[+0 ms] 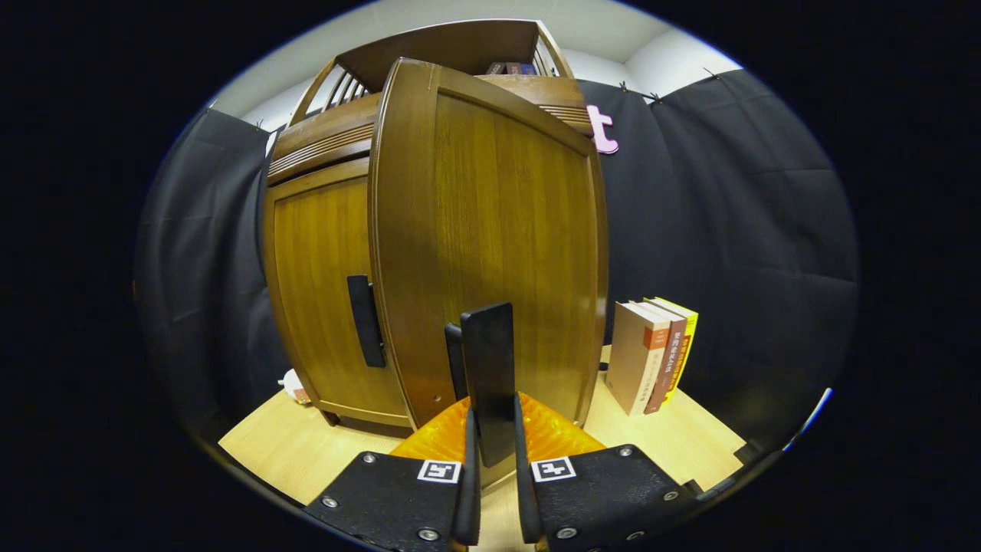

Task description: Open the right door of the double-door shoe cabinet with the right hand, and open the left door with the left hand.

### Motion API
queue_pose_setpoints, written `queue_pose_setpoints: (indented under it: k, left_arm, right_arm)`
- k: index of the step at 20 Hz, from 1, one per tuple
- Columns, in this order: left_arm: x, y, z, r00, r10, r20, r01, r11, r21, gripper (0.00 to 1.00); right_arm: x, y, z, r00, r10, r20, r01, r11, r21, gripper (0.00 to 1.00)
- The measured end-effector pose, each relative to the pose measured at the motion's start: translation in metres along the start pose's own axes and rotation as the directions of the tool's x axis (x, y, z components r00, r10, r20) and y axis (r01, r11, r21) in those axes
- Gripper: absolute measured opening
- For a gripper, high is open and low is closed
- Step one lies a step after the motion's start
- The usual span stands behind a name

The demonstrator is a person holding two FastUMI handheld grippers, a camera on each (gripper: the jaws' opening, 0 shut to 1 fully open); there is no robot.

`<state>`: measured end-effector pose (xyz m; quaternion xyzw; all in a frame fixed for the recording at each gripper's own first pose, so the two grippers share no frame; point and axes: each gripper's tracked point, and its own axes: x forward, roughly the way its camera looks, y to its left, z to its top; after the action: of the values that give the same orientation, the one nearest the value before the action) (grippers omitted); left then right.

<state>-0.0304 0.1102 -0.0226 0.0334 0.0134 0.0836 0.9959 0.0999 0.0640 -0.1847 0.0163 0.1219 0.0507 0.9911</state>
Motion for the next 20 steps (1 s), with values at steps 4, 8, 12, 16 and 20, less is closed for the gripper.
queue_pose_setpoints:
  k: [4,8,12,16,20]
  left_arm:
    - [0.005,-0.028,-0.004,0.999,-0.034,-0.012,0.034,0.999,-0.022,0.93]
    - [0.003,-0.062,-0.004,0.997,-0.070,-0.015,0.070,0.997,-0.020,0.93]
    - [-0.001,-0.088,0.000,0.997,-0.081,-0.009,0.081,0.997,-0.003,0.93]
    - [-0.010,-0.103,0.007,0.998,-0.064,0.002,0.064,0.998,0.024,0.92]
    - [-0.018,-0.116,0.010,0.999,-0.044,0.009,0.044,0.999,0.028,0.93]
  right_arm:
    - [-0.015,-0.028,-0.001,0.999,-0.039,-0.004,0.039,0.999,0.016,0.13]
    - [-0.028,-0.051,-0.002,0.999,-0.044,-0.004,0.044,0.999,0.000,0.06]
    - [-0.034,-0.067,-0.002,1.000,-0.010,-0.006,0.010,1.000,-0.003,0.06]
    - [-0.039,-0.085,-0.002,1.000,0.022,-0.012,-0.022,1.000,-0.010,0.12]
    - [-0.043,-0.104,-0.002,0.998,0.053,-0.023,-0.053,0.998,-0.019,0.12]
